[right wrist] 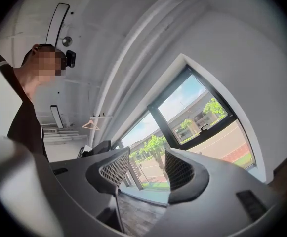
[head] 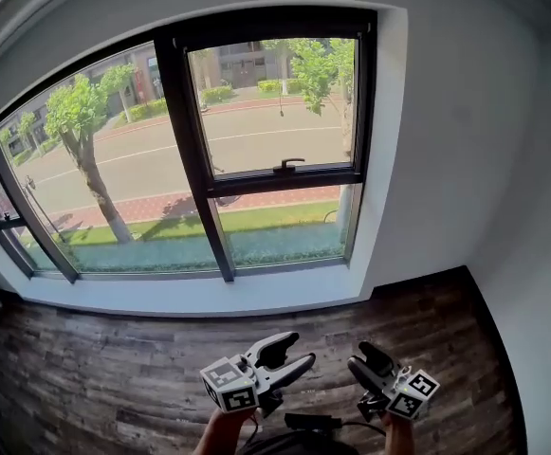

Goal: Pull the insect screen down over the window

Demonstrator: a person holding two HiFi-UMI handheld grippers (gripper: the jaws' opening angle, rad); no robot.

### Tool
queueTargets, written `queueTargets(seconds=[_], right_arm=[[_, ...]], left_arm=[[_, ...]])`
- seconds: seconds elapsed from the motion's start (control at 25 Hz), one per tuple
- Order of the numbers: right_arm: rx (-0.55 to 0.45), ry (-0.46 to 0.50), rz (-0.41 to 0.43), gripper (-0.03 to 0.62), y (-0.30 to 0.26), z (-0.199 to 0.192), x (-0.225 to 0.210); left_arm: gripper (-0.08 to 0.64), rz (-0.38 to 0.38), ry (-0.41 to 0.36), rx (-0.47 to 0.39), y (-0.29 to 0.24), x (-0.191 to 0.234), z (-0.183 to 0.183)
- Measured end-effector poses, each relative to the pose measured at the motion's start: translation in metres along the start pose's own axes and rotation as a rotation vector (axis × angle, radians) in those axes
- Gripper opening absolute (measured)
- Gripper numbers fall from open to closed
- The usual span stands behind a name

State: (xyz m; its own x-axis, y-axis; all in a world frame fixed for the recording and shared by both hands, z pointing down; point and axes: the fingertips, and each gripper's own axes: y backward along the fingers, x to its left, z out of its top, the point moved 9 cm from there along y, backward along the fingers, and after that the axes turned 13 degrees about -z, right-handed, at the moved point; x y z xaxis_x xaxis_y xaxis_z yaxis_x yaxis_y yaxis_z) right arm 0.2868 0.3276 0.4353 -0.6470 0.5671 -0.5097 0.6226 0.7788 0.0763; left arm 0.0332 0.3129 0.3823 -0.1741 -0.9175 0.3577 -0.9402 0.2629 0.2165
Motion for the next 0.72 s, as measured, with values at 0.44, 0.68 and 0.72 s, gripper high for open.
queueTargets(seconds=[0.44, 0.68, 0.72], right_arm=[[0.063, -0.045, 0.065, 0.207, -0.049, 0.026, -0.085], [0.075, 0.005, 0.022, 0.216, -0.099, 0.048, -0.134], [0.075, 0.012, 0.010, 0.218, -0.110, 0.053, -0.141]], left_arm=[[0.279, 0.136, -0.072, 0.073, -0.058, 0.064, -0.001], [0.281, 0.124, -0.124, 0.102, -0.080, 0.145, 0.013], [0.281, 0.128, -0.128, 0.110, -0.082, 0.162, 0.020]])
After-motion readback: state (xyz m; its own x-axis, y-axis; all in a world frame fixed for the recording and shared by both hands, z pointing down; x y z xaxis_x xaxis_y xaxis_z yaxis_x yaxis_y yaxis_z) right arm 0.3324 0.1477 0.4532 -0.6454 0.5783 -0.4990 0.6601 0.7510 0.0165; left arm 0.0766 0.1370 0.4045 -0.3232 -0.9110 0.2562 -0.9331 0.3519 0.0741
